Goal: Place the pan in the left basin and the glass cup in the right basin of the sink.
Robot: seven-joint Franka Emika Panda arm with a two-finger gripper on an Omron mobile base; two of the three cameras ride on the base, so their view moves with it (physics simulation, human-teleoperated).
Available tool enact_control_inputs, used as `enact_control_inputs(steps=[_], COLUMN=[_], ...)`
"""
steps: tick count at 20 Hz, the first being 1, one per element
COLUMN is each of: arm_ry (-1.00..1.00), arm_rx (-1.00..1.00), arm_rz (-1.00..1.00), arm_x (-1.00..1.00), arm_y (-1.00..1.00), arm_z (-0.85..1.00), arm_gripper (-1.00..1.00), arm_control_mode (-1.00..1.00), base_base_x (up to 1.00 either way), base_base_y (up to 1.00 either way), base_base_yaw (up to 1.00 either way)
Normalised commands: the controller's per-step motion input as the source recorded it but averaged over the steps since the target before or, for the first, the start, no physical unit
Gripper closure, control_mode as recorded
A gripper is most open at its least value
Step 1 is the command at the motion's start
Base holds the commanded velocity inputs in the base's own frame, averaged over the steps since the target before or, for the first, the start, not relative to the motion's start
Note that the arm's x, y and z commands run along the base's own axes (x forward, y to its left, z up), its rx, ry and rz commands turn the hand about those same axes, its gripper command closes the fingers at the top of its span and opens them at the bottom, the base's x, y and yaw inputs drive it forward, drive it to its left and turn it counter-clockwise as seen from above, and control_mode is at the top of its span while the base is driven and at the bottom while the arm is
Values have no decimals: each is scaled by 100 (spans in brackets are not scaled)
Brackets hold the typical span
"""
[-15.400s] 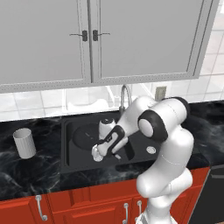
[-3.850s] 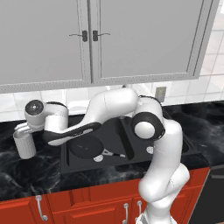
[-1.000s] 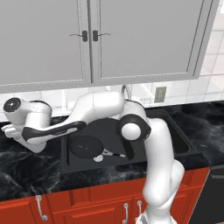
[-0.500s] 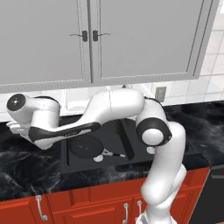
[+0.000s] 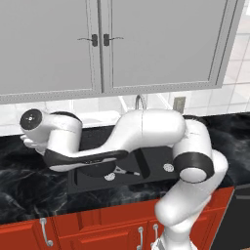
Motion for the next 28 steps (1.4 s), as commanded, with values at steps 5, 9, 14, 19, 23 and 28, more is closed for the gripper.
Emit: enact_control_inputs(steps=[5,9,14,19,23,28], arm_ry=[-3,-2,0,1,5,6], arm_rx=[17,25,34,33,18,-2], arm_rz=[-14,-5,0,0,5,15], arm_x=[-26,-26,-11,0,0,0], arm_y=[-64,-51,-52,-59,-56,-41], arm_z=[5,23,4,0,0,0], arm_gripper=[100,100,100,100,100,100], arm_control_mode=[-100,-100,-100,-100,-100,-100], base_base_x=[0,0,0,0,0,0], base_base_y=[0,0,0,0,0,0], base_base_yaw=[0,0,0,0,0,0])
